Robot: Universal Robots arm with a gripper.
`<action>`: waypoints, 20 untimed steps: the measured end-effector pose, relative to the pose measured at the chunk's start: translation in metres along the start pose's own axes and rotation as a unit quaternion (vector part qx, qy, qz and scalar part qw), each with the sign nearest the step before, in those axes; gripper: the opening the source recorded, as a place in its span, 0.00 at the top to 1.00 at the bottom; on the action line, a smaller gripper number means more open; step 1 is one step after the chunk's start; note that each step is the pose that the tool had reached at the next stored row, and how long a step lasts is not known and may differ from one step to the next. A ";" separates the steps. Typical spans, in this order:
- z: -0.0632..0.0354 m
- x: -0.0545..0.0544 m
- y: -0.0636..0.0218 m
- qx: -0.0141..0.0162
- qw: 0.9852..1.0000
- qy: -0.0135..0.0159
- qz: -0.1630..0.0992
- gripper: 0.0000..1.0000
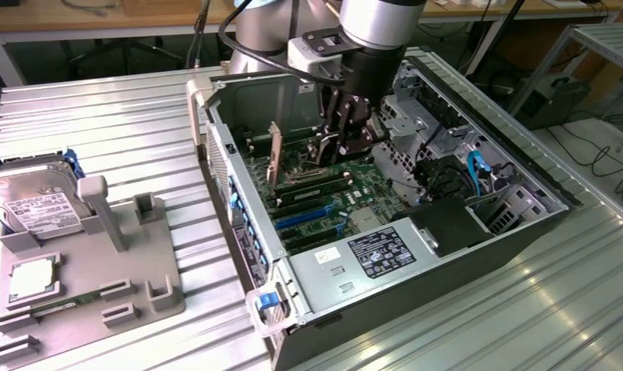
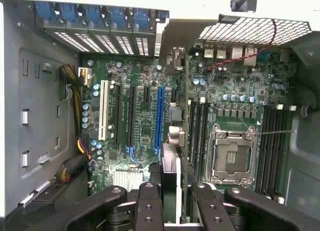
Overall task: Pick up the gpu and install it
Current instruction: 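Insert the gpu into the slot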
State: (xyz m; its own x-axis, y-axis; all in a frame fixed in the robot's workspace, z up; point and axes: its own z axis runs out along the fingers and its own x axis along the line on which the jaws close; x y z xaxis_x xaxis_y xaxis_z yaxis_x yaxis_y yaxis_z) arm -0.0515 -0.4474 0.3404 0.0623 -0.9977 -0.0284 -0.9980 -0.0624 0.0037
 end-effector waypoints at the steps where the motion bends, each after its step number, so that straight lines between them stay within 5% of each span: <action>1: 0.0003 0.000 0.0000 0.000 1.000 0.000 0.000 0.73; 20: 0.0081 0.000 0.0000 0.000 1.000 0.000 0.000 0.73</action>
State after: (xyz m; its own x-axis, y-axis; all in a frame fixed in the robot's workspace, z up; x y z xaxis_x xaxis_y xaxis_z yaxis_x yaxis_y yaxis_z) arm -0.0515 -0.4474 0.3323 0.0622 -0.9977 -0.0285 -0.9980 -0.0624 0.0037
